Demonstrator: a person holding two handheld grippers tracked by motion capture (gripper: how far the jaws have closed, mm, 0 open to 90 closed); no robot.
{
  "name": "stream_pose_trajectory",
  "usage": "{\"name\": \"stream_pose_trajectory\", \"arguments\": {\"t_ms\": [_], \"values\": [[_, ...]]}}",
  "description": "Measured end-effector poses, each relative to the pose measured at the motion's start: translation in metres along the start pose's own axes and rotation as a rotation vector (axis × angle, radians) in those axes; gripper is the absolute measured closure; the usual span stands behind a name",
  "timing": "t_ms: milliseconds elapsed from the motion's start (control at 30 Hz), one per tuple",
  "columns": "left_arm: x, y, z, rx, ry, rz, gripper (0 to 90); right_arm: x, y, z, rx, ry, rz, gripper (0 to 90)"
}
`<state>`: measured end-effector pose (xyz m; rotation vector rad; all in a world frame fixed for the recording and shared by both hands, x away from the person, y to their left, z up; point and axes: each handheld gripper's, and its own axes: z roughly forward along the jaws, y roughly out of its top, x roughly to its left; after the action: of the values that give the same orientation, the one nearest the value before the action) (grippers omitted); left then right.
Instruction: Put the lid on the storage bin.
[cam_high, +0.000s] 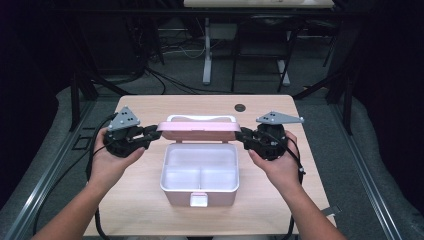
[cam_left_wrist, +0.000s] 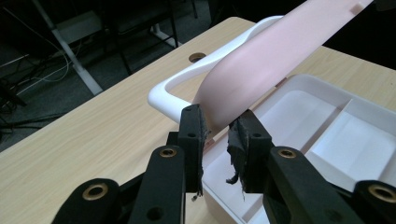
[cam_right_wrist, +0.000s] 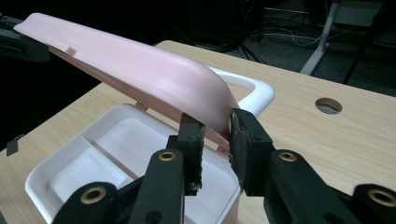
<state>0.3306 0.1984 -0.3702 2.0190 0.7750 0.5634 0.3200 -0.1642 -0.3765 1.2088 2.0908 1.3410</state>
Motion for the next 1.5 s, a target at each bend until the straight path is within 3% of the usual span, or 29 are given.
{"name": "stream_pose_trajectory", "arguments": {"t_ms": [233, 600, 633, 700, 800, 833, 933, 1167, 1267, 1300, 1333, 1367, 1500], "values": [[-0.008, -0.009, -0.004, 0.001, 0.008, 0.02, 75.3, 0.004, -0.007, -0.004, 0.0, 0.001, -0.012, 73.8], [-0.016, -0.021, -0.008, -0.001, -0.016, 0.014, 75.3, 0.007, -0.021, -0.008, -0.003, 0.02, -0.029, 71.7], [-0.017, -0.023, -0.008, -0.002, -0.017, 0.017, 75.3, 0.009, -0.023, -0.008, -0.001, 0.005, -0.032, 71.1], [-0.019, -0.027, -0.009, -0.003, -0.021, 0.011, 75.2, 0.01, -0.027, -0.008, -0.003, 0.032, -0.039, 70.5], [-0.022, -0.033, -0.01, -0.004, -0.027, 0.01, 75.0, 0.014, -0.031, -0.009, 0.004, -0.016, -0.059, 70.1], [-0.022, -0.034, -0.01, -0.007, -0.031, 0.007, 74.9, 0.013, -0.033, -0.009, -0.005, 0.034, -0.058, 70.0], [-0.025, -0.039, -0.011, -0.011, -0.034, 0.008, 74.4, 0.015, -0.038, -0.01, -0.006, 0.0, -0.058, 69.3], [-0.029, -0.048, -0.012, -0.017, -0.047, -0.004, 73.8, 0.014, -0.053, -0.012, -0.01, 0.038, -0.04, 70.1], [-0.033, -0.052, -0.012, -0.012, -0.038, 0.013, 73.6, 0.014, -0.058, -0.013, -0.01, 0.049, -0.039, 70.4], [-0.034, -0.054, -0.012, -0.01, -0.037, 0.017, 73.6, 0.016, -0.06, -0.014, -0.007, 0.015, -0.046, 70.8], [-0.034, -0.054, -0.012, -0.01, -0.037, 0.017, 73.5, 0.016, -0.06, -0.014, -0.007, 0.015, -0.046, 70.8], [-0.035, -0.055, -0.012, -0.009, -0.036, 0.019, 73.5, 0.015, -0.064, -0.015, -0.014, 0.056, -0.048, 71.5], [-0.038, -0.062, -0.012, -0.015, -0.04, 0.016, 73.4, 0.017, -0.07, -0.016, -0.021, 0.042, -0.052, 72.7]]}}
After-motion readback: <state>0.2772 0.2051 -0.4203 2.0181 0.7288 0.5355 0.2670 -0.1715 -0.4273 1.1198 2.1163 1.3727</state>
